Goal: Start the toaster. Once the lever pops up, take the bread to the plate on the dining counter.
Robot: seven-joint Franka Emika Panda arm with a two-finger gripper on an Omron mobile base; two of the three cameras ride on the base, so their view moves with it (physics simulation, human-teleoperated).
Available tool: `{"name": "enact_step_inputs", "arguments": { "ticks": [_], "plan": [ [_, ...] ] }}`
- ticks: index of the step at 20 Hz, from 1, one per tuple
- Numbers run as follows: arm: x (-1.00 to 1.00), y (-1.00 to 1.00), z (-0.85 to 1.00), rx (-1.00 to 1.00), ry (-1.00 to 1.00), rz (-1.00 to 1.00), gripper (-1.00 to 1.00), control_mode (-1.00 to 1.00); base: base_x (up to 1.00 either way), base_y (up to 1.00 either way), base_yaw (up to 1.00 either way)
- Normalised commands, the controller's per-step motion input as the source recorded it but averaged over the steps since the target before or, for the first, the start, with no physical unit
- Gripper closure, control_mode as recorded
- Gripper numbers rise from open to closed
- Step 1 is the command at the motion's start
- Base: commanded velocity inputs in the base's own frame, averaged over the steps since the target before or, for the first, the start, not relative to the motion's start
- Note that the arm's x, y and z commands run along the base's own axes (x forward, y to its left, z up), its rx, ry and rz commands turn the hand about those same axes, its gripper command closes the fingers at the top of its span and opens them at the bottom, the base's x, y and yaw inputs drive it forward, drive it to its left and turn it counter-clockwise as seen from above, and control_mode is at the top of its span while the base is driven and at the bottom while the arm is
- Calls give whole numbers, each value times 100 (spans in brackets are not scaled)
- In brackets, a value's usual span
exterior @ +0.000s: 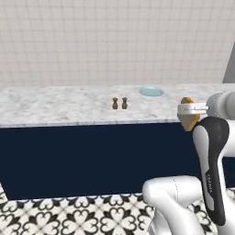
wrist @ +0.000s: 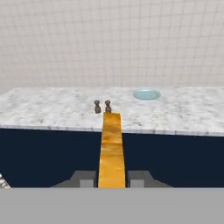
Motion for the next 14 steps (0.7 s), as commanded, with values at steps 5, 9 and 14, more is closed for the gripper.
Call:
{"name": "enact_step_inputs", "arguments": {
  "ticks": [5,9,14],
  "plan": [
    [0,0,0,0,0,0,100,100,94,-48,5],
    [0,0,0,0,0,0,100,100,76,-51,-12],
    [0,0,0,0,0,0,100,100,82,-44,-9]
  ]
}}
